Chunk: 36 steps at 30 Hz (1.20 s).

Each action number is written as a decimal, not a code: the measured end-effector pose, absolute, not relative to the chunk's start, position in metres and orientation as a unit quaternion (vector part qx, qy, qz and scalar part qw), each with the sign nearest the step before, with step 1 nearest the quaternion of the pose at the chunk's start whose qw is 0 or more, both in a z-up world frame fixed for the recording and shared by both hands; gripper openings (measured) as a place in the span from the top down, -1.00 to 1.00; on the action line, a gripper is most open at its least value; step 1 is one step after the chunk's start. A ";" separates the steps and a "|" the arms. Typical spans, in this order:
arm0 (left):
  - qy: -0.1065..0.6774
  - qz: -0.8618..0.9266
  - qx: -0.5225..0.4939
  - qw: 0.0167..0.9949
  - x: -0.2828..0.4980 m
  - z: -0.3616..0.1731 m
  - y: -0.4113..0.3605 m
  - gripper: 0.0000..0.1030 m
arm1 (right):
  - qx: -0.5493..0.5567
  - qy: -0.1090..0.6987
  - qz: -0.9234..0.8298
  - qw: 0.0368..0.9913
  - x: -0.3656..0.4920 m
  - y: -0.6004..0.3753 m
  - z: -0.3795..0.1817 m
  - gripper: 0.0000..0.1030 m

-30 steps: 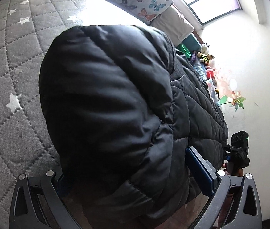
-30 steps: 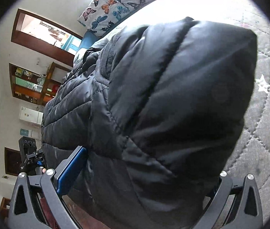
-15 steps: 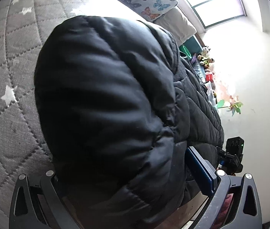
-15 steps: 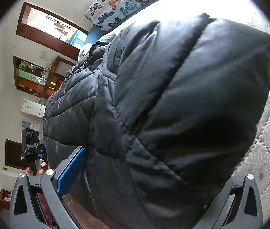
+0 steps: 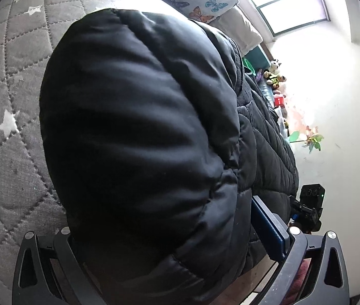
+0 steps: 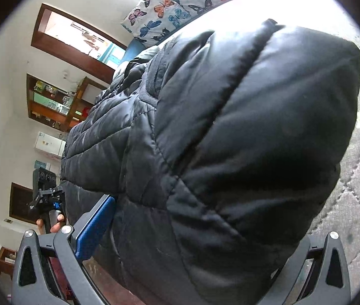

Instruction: Fold large clothes

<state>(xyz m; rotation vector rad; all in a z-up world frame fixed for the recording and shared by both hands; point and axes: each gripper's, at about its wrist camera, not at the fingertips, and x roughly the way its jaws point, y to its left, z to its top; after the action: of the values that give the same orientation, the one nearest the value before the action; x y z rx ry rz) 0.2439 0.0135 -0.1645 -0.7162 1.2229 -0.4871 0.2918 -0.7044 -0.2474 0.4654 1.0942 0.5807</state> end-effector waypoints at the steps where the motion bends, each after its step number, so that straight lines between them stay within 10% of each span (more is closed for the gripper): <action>1: 0.556 -0.219 -0.326 0.733 0.244 -0.164 0.011 -1.00 | 0.216 0.507 0.270 0.789 0.293 -0.703 -0.247 -1.00; 25: 0.528 -0.198 -0.271 0.780 0.239 -0.146 -0.026 -0.82 | 0.249 0.501 0.288 0.777 0.293 -0.703 -0.255 -1.00; 31: 0.487 -0.176 -0.155 0.841 0.221 -0.093 -0.070 -0.35 | 0.191 0.462 0.260 0.826 0.265 -0.692 -0.222 -0.29; 36: 0.457 -0.170 -0.115 0.866 0.208 -0.060 -0.098 -0.16 | 0.150 0.442 0.240 0.851 0.243 -0.681 -0.200 -0.08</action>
<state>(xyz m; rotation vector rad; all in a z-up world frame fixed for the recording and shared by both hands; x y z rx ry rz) 0.2085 -0.0975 -0.0596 -0.2406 0.9562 -0.3569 0.2434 -0.6814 -0.2005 0.3158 0.9317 0.5046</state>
